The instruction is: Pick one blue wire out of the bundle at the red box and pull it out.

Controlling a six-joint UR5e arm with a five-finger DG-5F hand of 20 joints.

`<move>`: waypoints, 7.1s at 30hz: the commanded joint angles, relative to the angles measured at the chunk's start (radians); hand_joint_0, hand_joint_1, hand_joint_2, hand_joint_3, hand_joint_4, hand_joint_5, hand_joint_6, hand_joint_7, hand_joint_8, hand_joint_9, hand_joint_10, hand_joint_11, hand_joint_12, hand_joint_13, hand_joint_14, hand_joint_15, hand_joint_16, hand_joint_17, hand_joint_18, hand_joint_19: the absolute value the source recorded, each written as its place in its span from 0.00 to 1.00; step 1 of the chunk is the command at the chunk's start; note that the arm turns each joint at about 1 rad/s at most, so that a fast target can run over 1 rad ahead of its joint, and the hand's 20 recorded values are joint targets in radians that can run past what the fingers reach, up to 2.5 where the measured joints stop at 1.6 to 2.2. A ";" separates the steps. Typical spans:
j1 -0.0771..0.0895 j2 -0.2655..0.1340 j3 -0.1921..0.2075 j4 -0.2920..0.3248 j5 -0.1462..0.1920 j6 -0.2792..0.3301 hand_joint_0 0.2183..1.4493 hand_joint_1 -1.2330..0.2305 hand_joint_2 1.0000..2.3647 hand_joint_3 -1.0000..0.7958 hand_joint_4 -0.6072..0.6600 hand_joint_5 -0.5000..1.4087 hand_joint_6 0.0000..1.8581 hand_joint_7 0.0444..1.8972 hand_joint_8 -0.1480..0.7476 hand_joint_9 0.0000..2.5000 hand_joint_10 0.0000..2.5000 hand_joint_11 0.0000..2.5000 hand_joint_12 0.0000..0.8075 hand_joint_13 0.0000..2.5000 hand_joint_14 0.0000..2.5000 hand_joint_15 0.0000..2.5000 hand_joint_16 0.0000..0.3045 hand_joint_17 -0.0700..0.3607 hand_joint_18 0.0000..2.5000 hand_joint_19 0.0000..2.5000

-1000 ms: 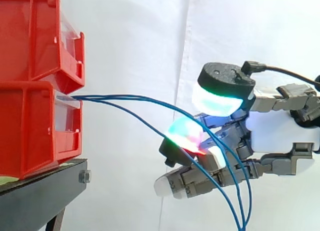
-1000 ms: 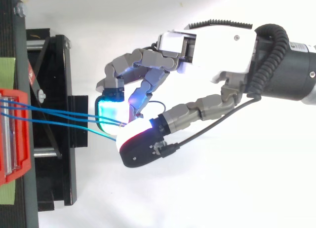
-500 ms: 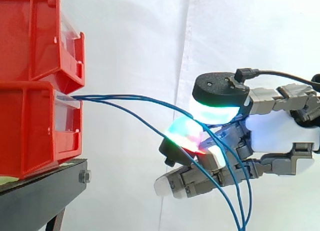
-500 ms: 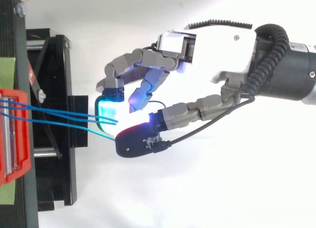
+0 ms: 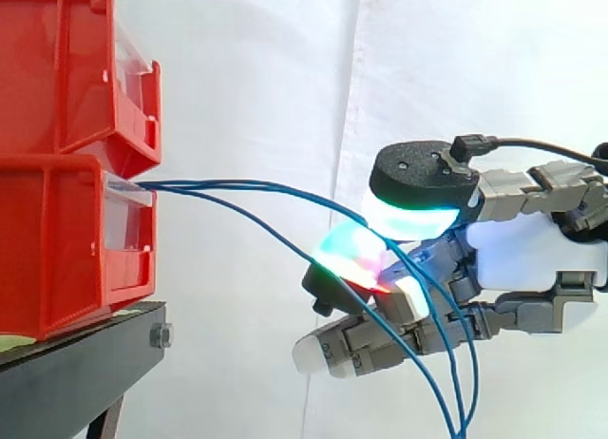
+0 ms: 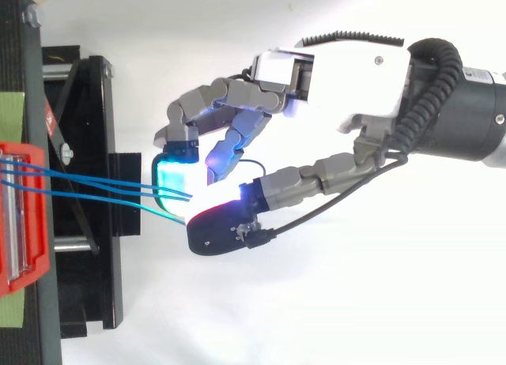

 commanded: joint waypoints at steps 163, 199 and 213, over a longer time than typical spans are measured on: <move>-0.011 0.000 0.000 0.000 0.000 0.001 0.24 0.44 0.01 0.45 0.76 0.26 0.27 0.77 0.49 0.41 0.01 0.20 0.54 0.12 0.00 0.03 0.25 0.56 0.07 0.10; -0.011 0.000 0.000 0.003 0.002 0.001 0.26 0.30 0.01 0.52 0.60 0.20 0.46 0.66 0.51 0.38 0.01 0.28 0.52 0.12 0.00 0.04 0.23 0.53 0.09 0.09; -0.011 0.000 0.002 0.003 0.002 0.001 0.25 0.37 0.08 0.54 0.60 0.21 0.42 0.62 0.54 0.39 0.01 0.24 0.59 0.12 0.00 0.03 0.27 0.59 0.10 0.09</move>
